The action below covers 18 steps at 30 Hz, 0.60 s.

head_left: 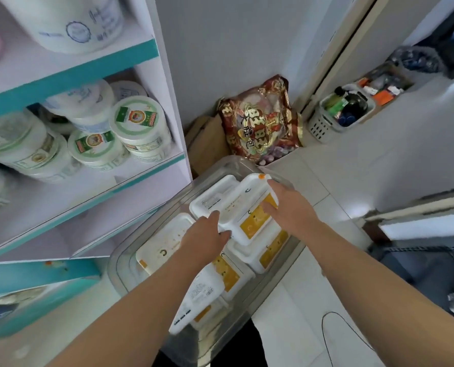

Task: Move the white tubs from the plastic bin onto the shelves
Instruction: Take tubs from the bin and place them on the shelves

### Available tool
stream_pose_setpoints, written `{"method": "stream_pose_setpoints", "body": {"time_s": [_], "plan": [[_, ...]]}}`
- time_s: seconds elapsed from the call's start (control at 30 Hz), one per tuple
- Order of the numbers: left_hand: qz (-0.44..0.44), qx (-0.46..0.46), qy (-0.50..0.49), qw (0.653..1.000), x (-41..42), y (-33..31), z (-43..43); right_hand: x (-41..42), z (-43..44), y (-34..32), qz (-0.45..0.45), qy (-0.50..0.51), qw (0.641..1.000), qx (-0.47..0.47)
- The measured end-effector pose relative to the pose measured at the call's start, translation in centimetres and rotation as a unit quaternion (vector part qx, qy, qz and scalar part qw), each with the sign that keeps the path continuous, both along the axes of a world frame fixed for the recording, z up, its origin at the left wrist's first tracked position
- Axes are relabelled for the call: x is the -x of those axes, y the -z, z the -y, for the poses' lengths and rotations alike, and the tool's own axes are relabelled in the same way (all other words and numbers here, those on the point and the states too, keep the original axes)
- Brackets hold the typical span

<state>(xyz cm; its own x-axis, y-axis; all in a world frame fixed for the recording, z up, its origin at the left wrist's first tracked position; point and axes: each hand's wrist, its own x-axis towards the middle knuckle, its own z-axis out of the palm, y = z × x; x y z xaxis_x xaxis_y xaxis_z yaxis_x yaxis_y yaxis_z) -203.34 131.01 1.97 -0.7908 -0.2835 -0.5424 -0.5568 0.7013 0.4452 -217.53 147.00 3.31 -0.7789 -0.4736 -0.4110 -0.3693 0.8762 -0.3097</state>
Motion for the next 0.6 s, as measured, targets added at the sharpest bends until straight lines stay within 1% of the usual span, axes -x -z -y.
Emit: {"method": "stream_pose_setpoints", "body": {"time_s": [0.07,0.2,0.27,0.33,0.4,0.5,0.6], "plan": [[0.017,-0.005,-0.024,1.0,0.7,0.8,-0.7,1.6,0.3,1.4,0.027,-0.024,0.999,-0.001],[0.027,-0.047,-0.113,0.992,1.5,2.1,-2.3,4.0,0.7,3.8,0.086,-0.06,0.994,0.006],[0.013,-0.08,-0.184,0.98,1.9,2.4,-2.9,4.8,0.6,4.4,0.11,-0.064,0.991,0.038],[0.001,-0.11,-0.261,0.959,2.3,2.4,-3.3,5.3,0.5,4.8,0.126,-0.061,0.988,0.072],[-0.006,-0.117,-0.298,0.947,2.4,2.6,-3.7,5.6,0.3,4.8,0.126,-0.052,0.987,0.091],[-0.022,-0.114,-0.329,0.937,1.6,2.4,-4.2,5.4,-0.3,4.1,0.103,-0.047,0.985,0.126],[-0.043,-0.107,-0.355,0.928,0.0,0.8,-4.4,4.4,-1.0,2.6,0.09,-0.053,0.984,0.143]]}}
